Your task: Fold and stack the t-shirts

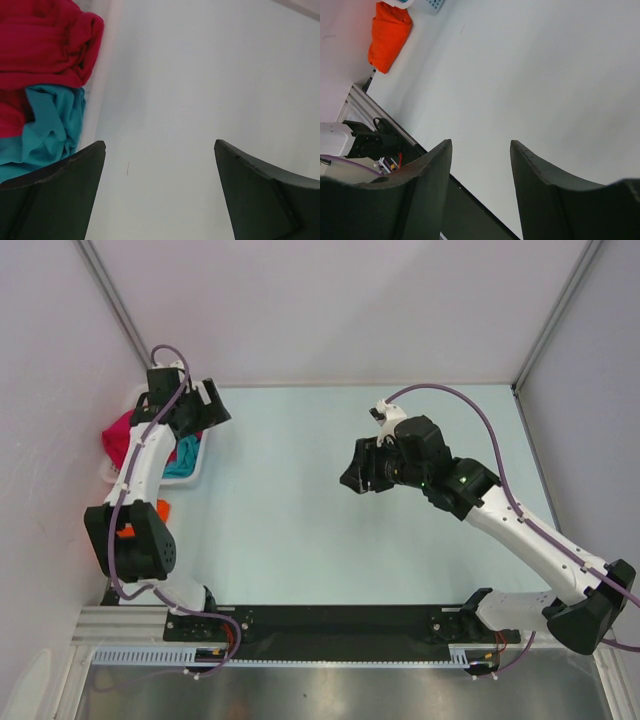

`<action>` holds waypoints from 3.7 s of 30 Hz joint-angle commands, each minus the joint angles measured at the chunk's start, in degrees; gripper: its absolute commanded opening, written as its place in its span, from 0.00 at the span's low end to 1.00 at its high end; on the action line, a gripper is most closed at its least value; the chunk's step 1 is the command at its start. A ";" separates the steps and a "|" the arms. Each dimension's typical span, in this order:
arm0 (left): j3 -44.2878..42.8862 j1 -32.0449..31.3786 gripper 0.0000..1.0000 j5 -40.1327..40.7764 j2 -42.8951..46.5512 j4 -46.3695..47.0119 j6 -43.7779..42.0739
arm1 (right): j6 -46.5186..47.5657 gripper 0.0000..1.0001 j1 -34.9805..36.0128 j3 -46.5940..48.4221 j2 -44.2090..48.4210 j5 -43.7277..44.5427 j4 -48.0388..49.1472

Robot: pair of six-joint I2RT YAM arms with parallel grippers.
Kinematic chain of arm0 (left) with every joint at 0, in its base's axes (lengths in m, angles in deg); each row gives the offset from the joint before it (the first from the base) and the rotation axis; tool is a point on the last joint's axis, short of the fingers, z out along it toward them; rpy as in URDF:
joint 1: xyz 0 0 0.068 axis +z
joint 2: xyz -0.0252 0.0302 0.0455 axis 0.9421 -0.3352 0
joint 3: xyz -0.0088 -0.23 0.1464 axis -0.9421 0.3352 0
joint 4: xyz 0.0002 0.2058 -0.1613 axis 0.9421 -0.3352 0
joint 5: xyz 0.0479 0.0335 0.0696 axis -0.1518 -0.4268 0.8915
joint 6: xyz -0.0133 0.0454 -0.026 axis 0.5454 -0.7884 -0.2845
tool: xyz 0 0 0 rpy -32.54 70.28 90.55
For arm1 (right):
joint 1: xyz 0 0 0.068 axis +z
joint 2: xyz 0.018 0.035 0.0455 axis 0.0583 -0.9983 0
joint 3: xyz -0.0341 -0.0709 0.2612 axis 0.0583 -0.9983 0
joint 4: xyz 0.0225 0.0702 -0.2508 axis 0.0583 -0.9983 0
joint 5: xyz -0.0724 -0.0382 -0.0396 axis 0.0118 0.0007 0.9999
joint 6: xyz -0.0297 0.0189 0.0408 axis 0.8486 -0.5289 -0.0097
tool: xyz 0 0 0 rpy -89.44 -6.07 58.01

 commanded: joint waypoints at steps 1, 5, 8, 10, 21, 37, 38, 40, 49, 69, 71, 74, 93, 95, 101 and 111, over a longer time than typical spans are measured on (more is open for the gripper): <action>-0.51 0.65 0.96 8.92 2.55 2.08 2.60 | 1.03 0.55 0.46 0.68 0.06 -0.84 2.31; 0.46 2.67 0.96 13.76 1.32 1.20 5.33 | 1.38 0.55 0.46 0.51 0.32 -0.58 1.61; 0.90 3.02 0.96 19.65 0.79 1.11 6.91 | 1.47 0.55 0.46 0.42 0.76 -0.31 1.16; 0.47 3.20 0.96 21.51 0.53 1.28 7.61 | 1.64 0.55 0.46 0.42 0.76 -0.22 0.90; -1.47 7.77 0.97 29.60 -1.67 0.41 12.71 | 2.26 0.55 0.46 0.33 0.67 0.39 0.20; -0.42 14.27 0.96 24.60 -8.17 0.05 17.98 | 4.72 0.55 0.46 3.41 -3.54 -0.66 -3.76; -0.24 14.19 0.96 24.07 -8.52 0.49 18.25 | 4.63 0.55 0.55 3.32 -3.72 -0.84 -3.76; -0.33 14.19 0.96 23.72 -9.66 1.28 18.95 | 4.20 0.54 0.63 3.32 -4.16 -1.19 -3.76; -3.67 14.19 0.94 19.24 -15.47 5.32 20.97 | 3.67 0.54 1.51 4.99 -7.23 -1.46 -4.90; -1.03 7.16 0.00 25.83 -2.13 14.20 14.56 | 3.84 0.53 9.24 14.74 -18.31 -0.93 -6.31; -1.38 6.37 0.00 24.25 -0.45 15.51 13.69 | 3.84 0.52 10.04 14.75 -18.49 -0.75 -6.31; -1.73 4.61 0.00 22.67 3.15 17.45 11.84 | 3.58 0.52 10.57 14.31 -18.31 -0.75 -6.31; 7.58 -8.13 0.00 -30.26 0.71 29.94 12.98 | 2.35 0.53 8.02 10.62 -12.07 6.10 -7.54; 8.45 -8.31 0.05 -28.94 -1.13 26.95 11.84 | 1.91 0.53 7.84 10.26 -11.29 6.45 -8.15; 11.96 -8.40 0.83 -27.97 -3.43 21.59 9.63 | 0.51 0.53 8.11 9.12 -8.65 7.07 -7.98; 19.18 -8.93 0.91 -22.96 2.81 17.11 11.31 | -3.28 0.53 8.81 4.64 -7.94 8.74 -4.20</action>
